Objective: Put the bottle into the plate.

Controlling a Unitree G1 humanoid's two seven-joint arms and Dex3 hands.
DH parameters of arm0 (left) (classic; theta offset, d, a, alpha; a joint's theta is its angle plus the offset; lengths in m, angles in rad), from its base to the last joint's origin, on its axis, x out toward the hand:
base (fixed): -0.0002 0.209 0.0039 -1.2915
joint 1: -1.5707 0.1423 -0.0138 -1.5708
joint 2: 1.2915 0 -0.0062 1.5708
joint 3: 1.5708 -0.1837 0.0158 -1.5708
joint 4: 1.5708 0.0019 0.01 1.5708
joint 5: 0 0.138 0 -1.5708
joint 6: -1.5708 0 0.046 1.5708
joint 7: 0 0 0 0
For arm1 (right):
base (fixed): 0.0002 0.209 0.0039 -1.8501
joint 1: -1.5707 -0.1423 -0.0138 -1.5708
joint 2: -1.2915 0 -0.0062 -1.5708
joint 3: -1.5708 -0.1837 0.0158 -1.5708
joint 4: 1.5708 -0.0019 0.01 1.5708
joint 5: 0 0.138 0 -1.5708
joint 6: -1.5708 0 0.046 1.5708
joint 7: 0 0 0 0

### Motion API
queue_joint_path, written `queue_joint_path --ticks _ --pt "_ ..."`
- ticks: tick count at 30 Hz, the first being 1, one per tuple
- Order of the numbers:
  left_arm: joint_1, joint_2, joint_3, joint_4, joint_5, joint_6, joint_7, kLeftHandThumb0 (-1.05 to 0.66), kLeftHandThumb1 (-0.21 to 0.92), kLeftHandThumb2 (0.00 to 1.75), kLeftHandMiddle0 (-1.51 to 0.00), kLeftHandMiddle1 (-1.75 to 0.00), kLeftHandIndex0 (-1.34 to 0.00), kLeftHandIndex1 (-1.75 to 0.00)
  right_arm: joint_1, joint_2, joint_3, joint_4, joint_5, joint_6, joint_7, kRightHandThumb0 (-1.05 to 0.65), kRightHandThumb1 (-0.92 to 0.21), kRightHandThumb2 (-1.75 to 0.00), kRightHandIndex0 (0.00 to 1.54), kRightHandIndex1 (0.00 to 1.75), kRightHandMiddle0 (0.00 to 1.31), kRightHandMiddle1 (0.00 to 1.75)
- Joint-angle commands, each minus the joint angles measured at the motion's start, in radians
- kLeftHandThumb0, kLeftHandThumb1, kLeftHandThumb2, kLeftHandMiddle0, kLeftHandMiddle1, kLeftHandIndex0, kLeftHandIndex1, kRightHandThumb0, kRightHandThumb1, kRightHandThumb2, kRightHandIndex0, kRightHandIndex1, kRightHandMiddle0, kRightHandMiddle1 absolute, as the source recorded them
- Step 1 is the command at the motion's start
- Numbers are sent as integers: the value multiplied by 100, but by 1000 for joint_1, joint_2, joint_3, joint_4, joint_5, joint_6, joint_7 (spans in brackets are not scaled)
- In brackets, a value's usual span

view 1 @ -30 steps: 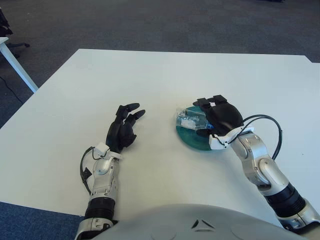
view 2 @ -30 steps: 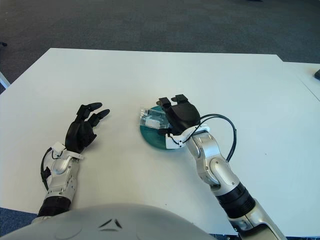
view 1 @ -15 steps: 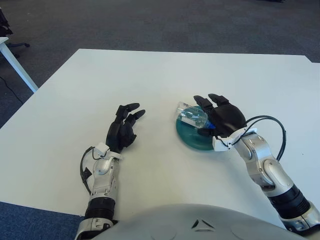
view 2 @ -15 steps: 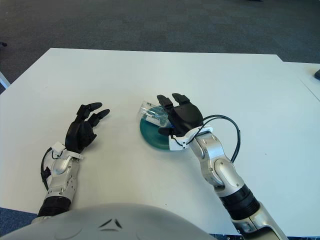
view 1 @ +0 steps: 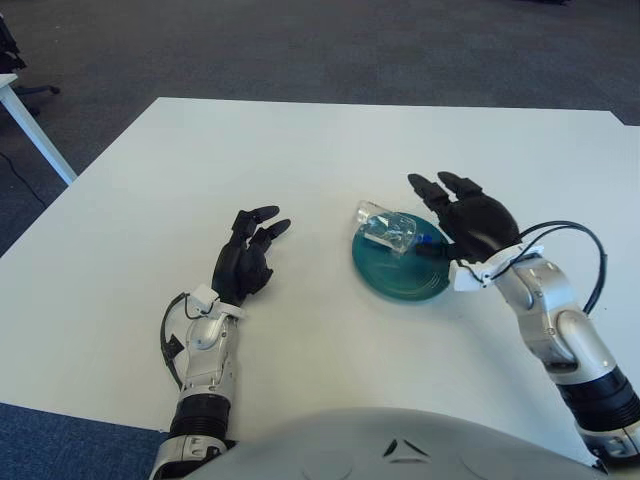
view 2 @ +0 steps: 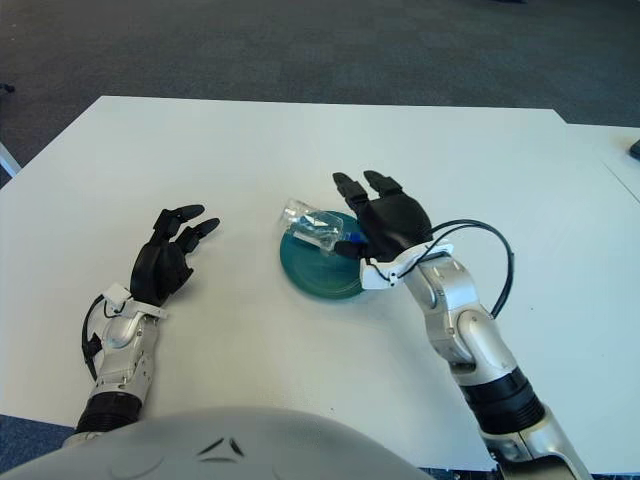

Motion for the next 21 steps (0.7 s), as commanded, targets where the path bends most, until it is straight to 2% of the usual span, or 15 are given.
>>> queue_joint_path --ticks 1,3,4,5,6,8,11,12,13,16,21 --pt "33 -21 -4 52 -21 -6 1 -57 92 92 -33 -61 -7 -110 -30 73 -91 -13 131 51 -20 -105 -92 -95 0 0 0 0" --pt "30 -18 -1 56 -24 -5 -2 -57 92 92 -33 -61 -7 -110 -38 127 -150 6 220 80 -51 -105 -92 -93 3 1 3 2" --pt "29 -17 1 58 -26 -5 -4 -57 92 92 -33 -61 -7 -110 -38 164 -196 20 281 93 -78 -105 -92 -92 5 1 2 10" --pt "27 -15 3 61 -28 -5 -6 -57 92 92 -33 -61 -7 -110 -37 185 -222 29 317 100 -97 -104 -92 -87 14 4 2 35" --pt "26 -14 4 63 -29 -6 -7 -57 92 92 -33 -61 -7 -110 -31 212 -248 32 357 106 -117 -103 -92 -84 20 6 1 51" --pt "24 -12 7 67 -31 -6 -10 -57 92 92 -33 -61 -7 -110 -23 235 -265 31 392 111 -135 -98 -92 -77 30 11 0 74" --pt "21 -8 11 73 -37 -8 -15 -57 92 92 -33 -61 -7 -110 3 282 -300 28 472 103 -167 -90 -92 -68 40 20 1 97" --pt "20 -6 13 76 -39 -8 -17 -57 92 92 -33 -61 -7 -110 11 319 -319 25 519 99 -188 -87 -92 -65 41 25 2 100" --pt "19 -5 14 77 -40 -8 -18 -57 92 92 -33 -61 -7 -110 14 344 -331 23 550 96 -202 -75 -90 -58 42 42 8 110" --pt "17 1 19 85 -47 -10 -26 -57 92 92 -33 -61 -7 -110 27 401 -365 22 630 85 -243 -63 -85 -58 42 60 14 119" --pt "12 9 30 96 -58 -11 -41 -57 92 92 -33 -61 -7 -110 38 446 -405 32 728 70 -274 -52 -78 -69 43 80 19 127"
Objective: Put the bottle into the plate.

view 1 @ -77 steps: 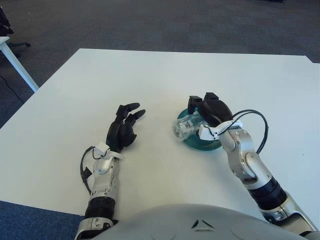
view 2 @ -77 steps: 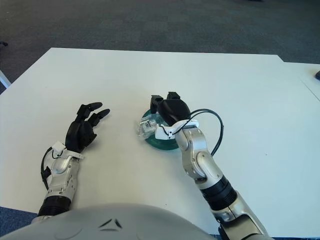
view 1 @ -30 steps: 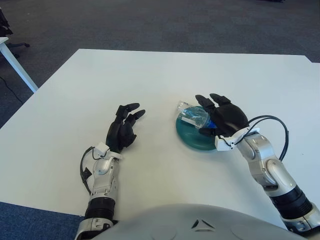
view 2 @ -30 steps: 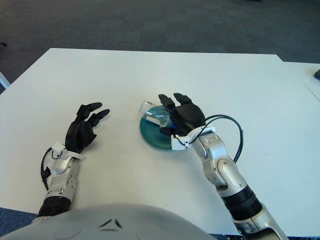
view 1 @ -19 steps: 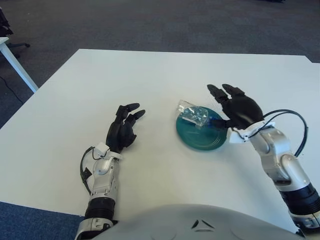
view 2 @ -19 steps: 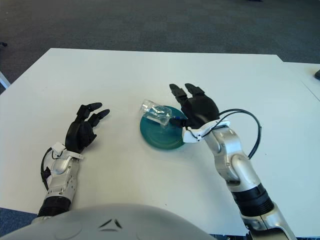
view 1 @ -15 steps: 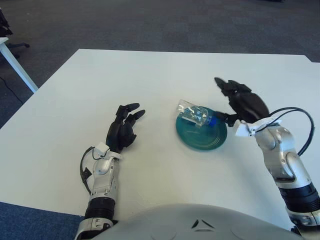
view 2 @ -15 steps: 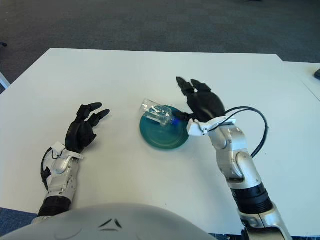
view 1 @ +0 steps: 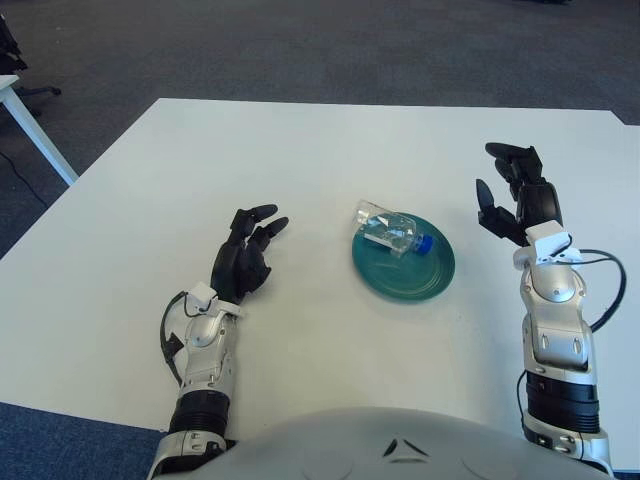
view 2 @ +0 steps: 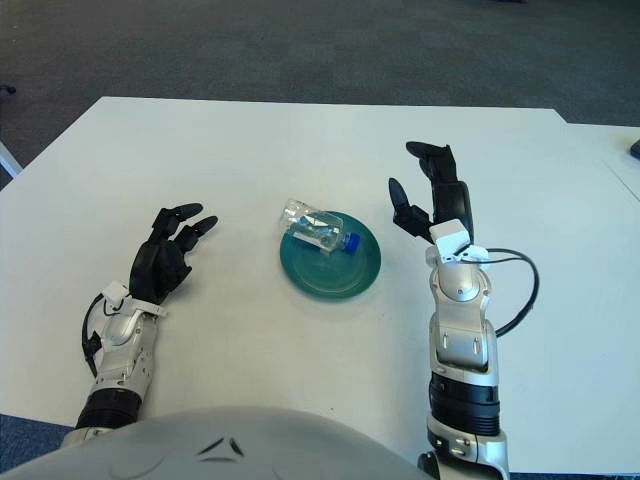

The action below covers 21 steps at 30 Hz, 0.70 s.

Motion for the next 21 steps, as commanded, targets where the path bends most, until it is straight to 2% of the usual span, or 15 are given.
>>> queue_joint_path --ticks 1,5,9,15,21 --pt "32 1 15 70 -32 -11 -17 -57 92 92 -33 -61 -7 -110 8 32 -57 28 97 -42 -26 -52 -77 -70 43 82 20 127" --pt "26 10 26 82 -43 -12 -31 -57 92 92 -33 -61 -7 -110 46 54 -101 101 185 -129 -29 -48 -73 -81 46 90 20 127" --pt "19 20 38 95 -56 -12 -47 -57 92 92 -33 -61 -7 -110 67 78 -101 148 220 -184 -39 -49 -73 -86 47 93 17 126" --pt "10 35 57 113 -74 -12 -72 -57 92 92 -33 -61 -7 -110 84 124 -87 183 282 -211 -43 -50 -74 -88 46 93 18 127" --pt "3 47 70 126 -90 -11 -91 -57 92 92 -33 -61 -7 -110 92 139 -67 203 280 -245 -56 -50 -74 -88 47 95 18 127"
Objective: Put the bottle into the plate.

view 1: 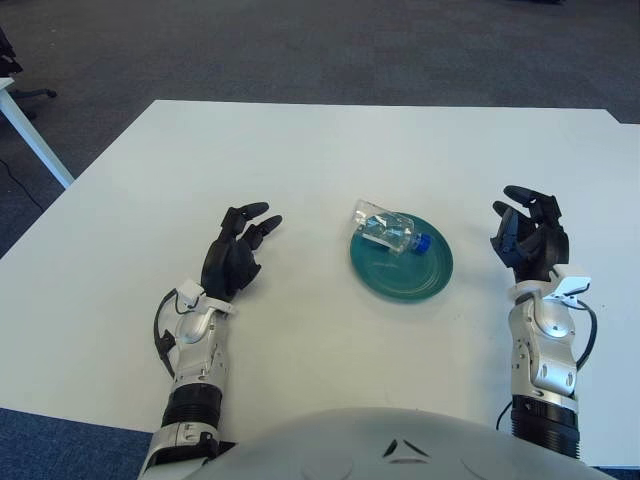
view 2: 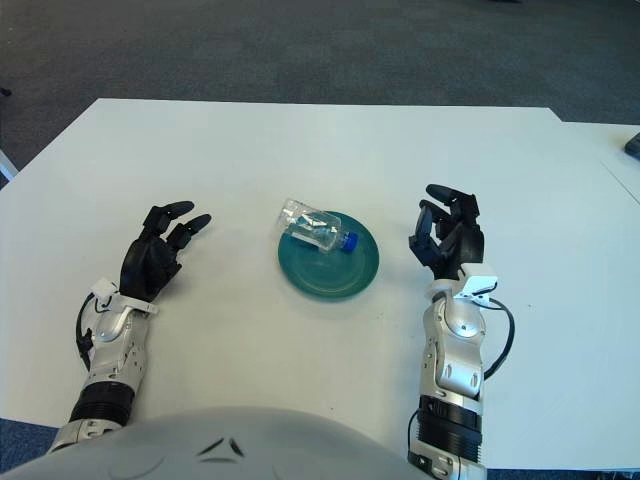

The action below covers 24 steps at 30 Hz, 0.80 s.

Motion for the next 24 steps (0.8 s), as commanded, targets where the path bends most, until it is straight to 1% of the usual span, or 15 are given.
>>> queue_joint_path --ticks 1,4,9,15,24 --pt "42 3 17 66 -21 -9 -16 -57 92 92 -33 -61 -7 -110 -2 10 16 13 4 -46 -12 -50 -74 -89 47 95 18 127" --pt "41 8 24 68 -27 -8 -25 -57 92 92 -33 -61 -7 -110 1 16 30 24 -10 -70 -23 -50 -74 -89 48 97 18 128" --pt "41 15 34 67 -36 -3 -38 -57 92 92 -33 -61 -7 -110 2 18 47 44 -22 -85 -42 -49 -73 -91 49 98 17 128" --pt "42 21 40 64 -44 0 -48 -57 92 92 -33 -61 -7 -110 -8 24 45 121 4 -101 -52 -48 -73 -92 50 98 15 126" --pt "43 31 49 60 -56 8 -59 -57 92 92 -33 -61 -7 -110 -2 47 55 167 7 -86 -77 -47 -72 -95 51 99 12 125"
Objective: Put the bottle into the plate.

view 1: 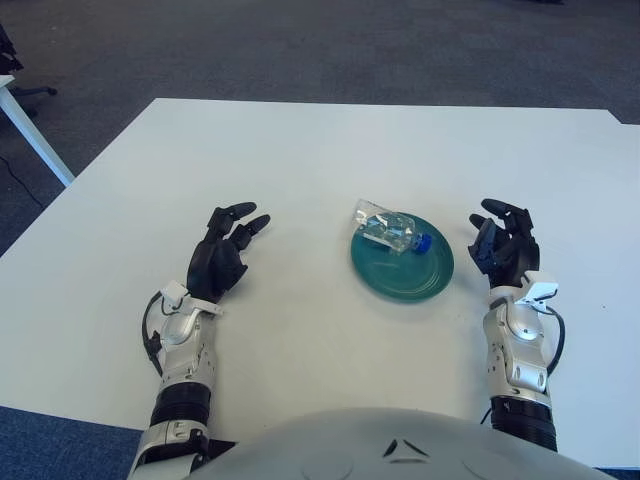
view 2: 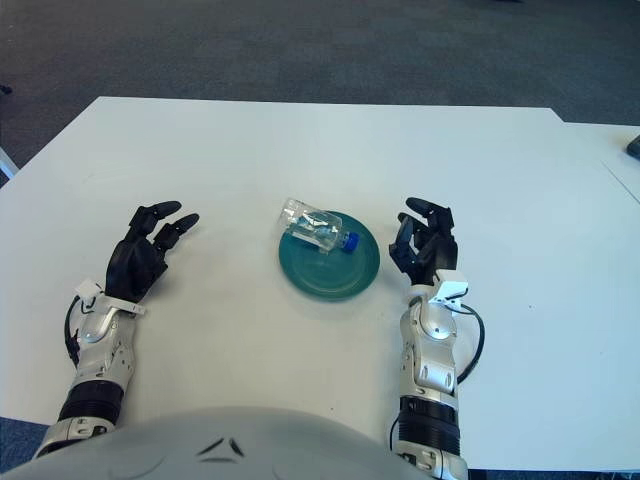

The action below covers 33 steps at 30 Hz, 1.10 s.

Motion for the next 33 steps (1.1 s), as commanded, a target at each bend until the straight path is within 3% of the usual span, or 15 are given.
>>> queue_joint_path --ticks 1,19,33 --pt "44 -1 11 45 -17 8 -12 -57 92 92 -33 -61 -7 -110 -3 8 5 29 3 -2 -15 -47 -73 -95 51 99 12 125" --pt "32 10 29 51 -26 20 -29 -57 92 92 -33 -61 -7 -110 -14 6 26 174 -29 -113 -61 -43 -70 -98 53 103 17 127" --pt "21 17 37 58 -30 29 -34 -57 92 92 -33 -61 -7 -110 -24 1 28 225 -27 -130 -74 -42 -69 -100 55 105 20 130"
